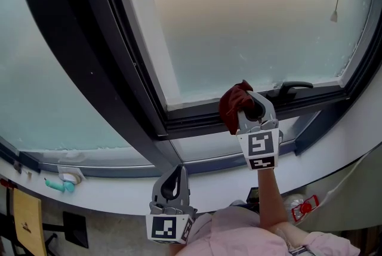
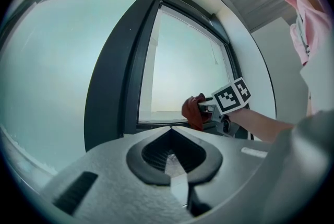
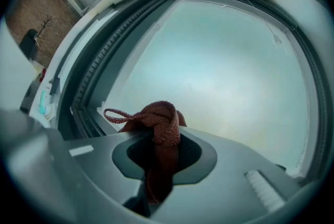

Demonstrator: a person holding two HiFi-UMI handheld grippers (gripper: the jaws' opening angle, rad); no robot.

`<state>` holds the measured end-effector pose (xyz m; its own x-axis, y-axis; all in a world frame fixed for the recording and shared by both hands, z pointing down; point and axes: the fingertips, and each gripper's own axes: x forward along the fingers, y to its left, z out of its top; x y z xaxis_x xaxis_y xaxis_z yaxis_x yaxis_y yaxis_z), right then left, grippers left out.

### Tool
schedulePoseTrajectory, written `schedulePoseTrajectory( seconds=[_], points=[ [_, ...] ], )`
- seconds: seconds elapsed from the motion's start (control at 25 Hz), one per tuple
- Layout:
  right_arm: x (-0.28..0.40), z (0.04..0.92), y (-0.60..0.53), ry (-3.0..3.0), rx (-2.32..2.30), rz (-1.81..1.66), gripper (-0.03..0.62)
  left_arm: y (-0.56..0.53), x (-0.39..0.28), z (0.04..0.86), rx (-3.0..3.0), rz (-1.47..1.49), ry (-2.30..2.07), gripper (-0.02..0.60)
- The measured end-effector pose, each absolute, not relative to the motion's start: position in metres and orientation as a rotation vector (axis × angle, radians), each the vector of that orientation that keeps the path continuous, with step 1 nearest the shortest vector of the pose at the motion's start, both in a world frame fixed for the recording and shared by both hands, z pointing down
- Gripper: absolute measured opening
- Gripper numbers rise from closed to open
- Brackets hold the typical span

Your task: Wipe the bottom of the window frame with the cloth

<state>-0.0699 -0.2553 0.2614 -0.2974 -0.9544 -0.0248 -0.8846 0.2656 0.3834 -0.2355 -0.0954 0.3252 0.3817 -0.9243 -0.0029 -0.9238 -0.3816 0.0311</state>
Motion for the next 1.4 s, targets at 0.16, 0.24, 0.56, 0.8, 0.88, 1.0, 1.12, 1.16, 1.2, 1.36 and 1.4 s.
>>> schedulePoseTrajectory(
  seconds=[0.16,0.24,0.56,0.8,0.88,1.0,1.12,1.16,1.2,1.36,1.4],
  points=[
    [-0.124,0.262,-0.241,-2.465,1.569,-0.47,0.069,-0.086,-0.246,0.326,2.566,-0.027,-1.769,-0.005],
    [-0.149,0.266,-0.237,-2.469,1.504,-0.494,0.067,-0.081,-0.255,0.327,2.543,-0.026,-1.798,-0.005],
    [-0.235,0.294,-0.236,-2.4,1.301,-0.575,0.067,-0.065,-0.29,0.328,2.447,-0.027,-1.914,-0.005],
    [-0.26,0.316,-0.243,-2.218,1.217,-0.682,0.066,-0.062,-0.308,0.329,2.396,-0.029,-1.961,-0.005],
    [-0.261,0.316,-0.246,-2.211,1.202,-0.657,0.066,-0.064,-0.31,0.33,2.394,-0.029,-1.962,-0.005],
    [-0.262,0.316,-0.247,-2.235,1.194,-0.637,0.066,-0.066,-0.31,0.331,2.4,-0.032,-1.951,-0.005],
    [-0.262,0.316,-0.245,-2.258,1.187,-0.639,0.066,-0.069,-0.304,0.332,2.418,-0.039,-1.923,-0.005],
    [-0.262,0.316,-0.245,-2.263,1.183,-0.638,0.066,-0.071,-0.302,0.332,2.427,-0.04,-1.91,-0.005],
    [-0.261,0.316,-0.245,-2.269,1.179,-0.637,0.066,-0.072,-0.299,0.332,2.437,-0.041,-1.899,-0.005],
    [-0.257,0.316,-0.244,-2.285,1.177,-0.619,0.066,-0.076,-0.294,0.331,2.459,-0.041,-1.875,-0.005],
    [-0.255,0.316,-0.244,-2.284,1.182,-0.618,0.066,-0.077,-0.293,0.331,2.46,-0.042,-1.871,-0.005]
  ],
)
